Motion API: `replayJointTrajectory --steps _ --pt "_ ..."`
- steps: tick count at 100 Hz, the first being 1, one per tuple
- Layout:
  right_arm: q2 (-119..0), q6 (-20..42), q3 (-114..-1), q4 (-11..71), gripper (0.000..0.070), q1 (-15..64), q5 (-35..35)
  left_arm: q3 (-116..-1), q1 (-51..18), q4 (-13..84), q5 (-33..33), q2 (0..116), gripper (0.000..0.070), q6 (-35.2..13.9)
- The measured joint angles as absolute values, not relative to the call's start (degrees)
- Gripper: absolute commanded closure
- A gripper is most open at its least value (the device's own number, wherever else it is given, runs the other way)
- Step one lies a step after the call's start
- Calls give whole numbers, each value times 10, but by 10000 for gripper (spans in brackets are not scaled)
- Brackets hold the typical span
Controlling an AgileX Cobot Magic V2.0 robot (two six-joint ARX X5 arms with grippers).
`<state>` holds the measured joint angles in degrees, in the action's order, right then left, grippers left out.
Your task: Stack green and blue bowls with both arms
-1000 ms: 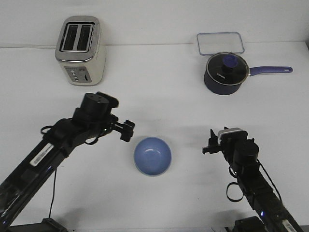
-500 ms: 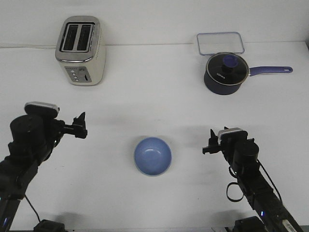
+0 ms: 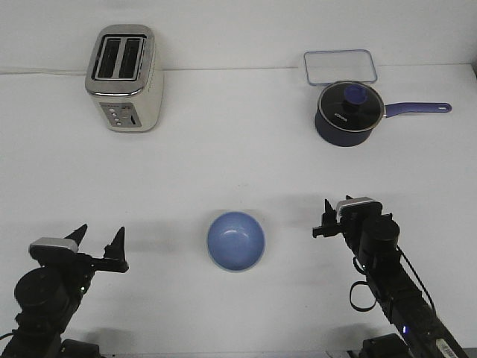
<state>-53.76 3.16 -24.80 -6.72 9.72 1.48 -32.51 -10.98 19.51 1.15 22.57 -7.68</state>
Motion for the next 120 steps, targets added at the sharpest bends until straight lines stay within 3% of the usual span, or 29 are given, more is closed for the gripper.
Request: replayJointTrajectory --steps 32,37,47,52,120 --pt "-538 32 -248 -67 363 97 15 -326 -109 211 12 198 148 -88" --pt "-538 32 -248 -67 455 97 15 -326 -109 210 12 197 255 -88" --pt "-538 32 -248 -67 700 97 15 -326 -109 210 12 197 573 -88" --pt "-538 32 -248 -67 700 97 15 -326 -109 211 12 197 696 -88" --pt "-538 31 -248 -67 700 97 15 -326 -109 214 12 197 688 -90"
